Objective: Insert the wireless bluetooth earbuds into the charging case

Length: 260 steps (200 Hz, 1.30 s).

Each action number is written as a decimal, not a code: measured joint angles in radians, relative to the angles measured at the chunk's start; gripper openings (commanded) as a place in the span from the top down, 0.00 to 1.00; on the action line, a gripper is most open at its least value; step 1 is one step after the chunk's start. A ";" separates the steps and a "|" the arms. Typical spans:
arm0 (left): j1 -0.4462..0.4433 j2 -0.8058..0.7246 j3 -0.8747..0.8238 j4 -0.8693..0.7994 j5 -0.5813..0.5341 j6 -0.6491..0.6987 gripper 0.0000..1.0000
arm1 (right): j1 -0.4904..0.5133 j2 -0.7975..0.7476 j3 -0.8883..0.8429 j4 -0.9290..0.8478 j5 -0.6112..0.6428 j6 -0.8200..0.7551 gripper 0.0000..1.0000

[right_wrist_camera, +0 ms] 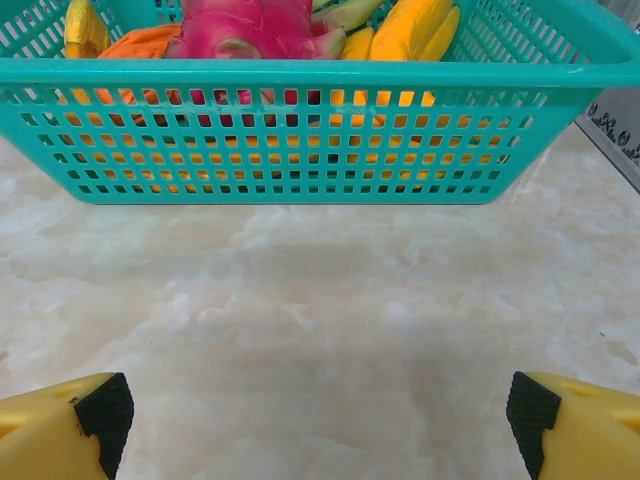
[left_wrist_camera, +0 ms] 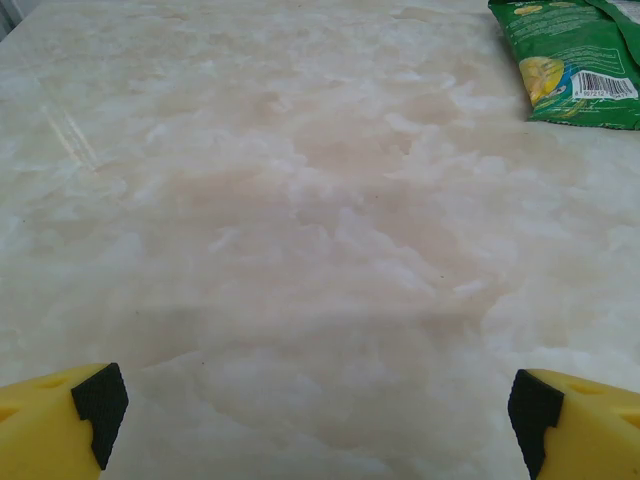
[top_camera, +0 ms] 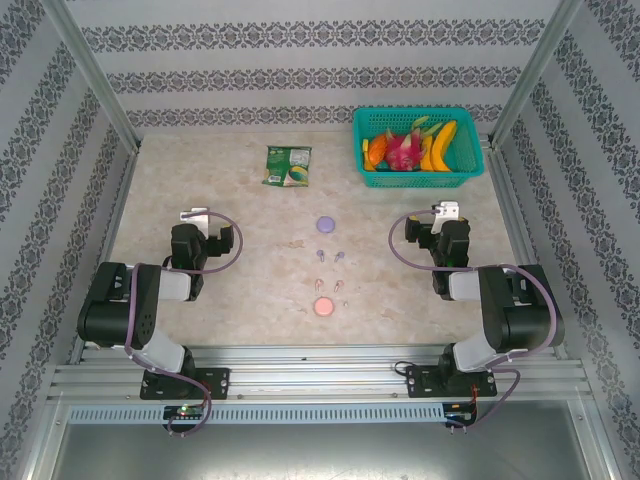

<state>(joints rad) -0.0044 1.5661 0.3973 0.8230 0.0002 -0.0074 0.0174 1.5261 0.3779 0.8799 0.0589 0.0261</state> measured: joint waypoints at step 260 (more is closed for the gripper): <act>0.000 -0.134 0.121 -0.245 -0.044 -0.017 0.00 | -0.006 -0.251 0.060 -0.280 0.055 0.050 0.02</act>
<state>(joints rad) -0.0044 1.4322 0.5182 0.5777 -0.0437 -0.0246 0.0109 1.2747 0.4374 0.5995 0.1135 0.0757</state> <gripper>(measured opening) 0.998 0.977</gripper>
